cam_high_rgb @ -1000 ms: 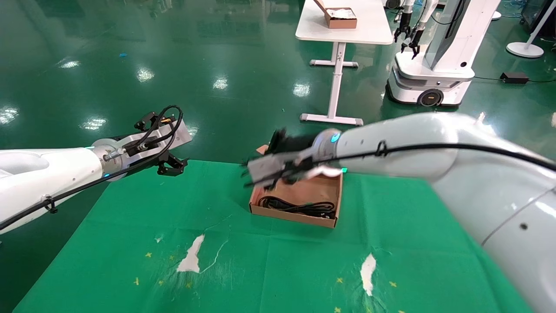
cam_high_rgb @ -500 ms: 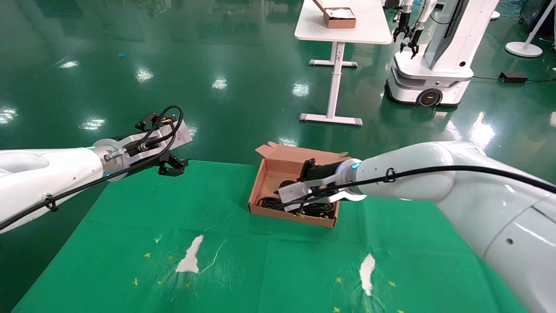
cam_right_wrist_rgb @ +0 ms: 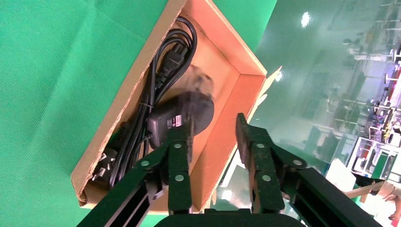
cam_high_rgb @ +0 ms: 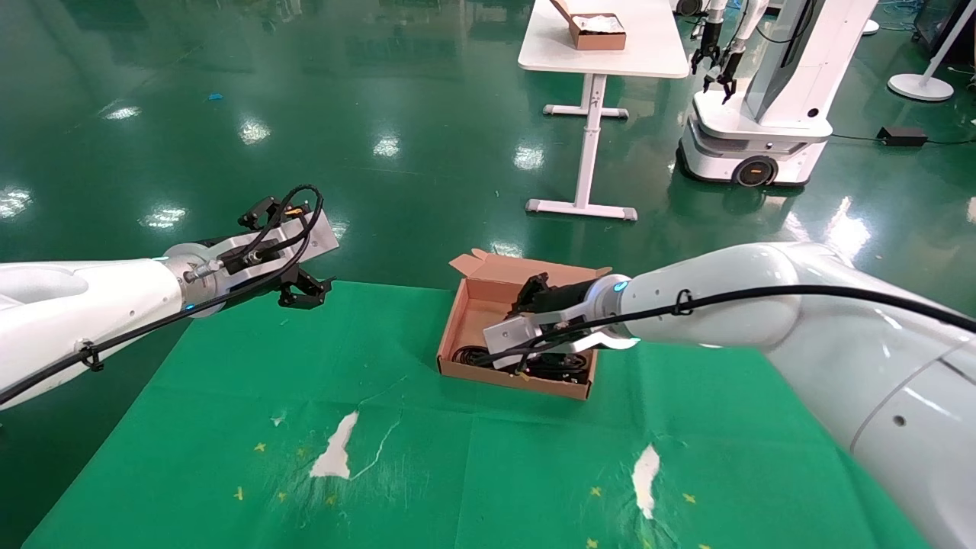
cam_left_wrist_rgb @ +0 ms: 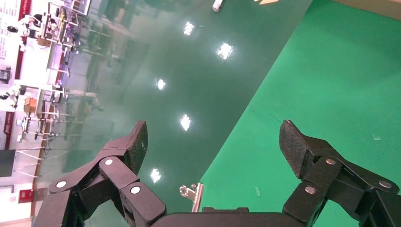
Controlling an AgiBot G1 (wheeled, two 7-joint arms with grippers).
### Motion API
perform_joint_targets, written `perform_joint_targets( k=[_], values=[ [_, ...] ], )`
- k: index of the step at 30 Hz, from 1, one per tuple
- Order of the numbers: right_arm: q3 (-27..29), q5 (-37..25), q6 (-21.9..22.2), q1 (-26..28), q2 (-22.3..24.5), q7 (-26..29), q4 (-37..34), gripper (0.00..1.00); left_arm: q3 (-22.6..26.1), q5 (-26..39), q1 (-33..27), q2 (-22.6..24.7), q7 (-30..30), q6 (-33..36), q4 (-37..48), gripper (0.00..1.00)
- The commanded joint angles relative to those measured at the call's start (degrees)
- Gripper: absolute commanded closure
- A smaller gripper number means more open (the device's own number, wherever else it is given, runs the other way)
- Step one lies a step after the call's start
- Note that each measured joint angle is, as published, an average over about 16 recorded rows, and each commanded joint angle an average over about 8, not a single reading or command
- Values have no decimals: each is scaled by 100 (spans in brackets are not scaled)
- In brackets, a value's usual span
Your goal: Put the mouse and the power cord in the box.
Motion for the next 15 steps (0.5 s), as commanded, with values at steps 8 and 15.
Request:
perform_joint_targets(
  k=[8,15],
  values=[
    [257,243,-216,-162,189,106,204,0,-1,8,0,2,-3,0,-2,0],
    [845,857,-703,-575,661,385,660,0,-1,8,0,2,-3,0,-2,0]
  ],
)
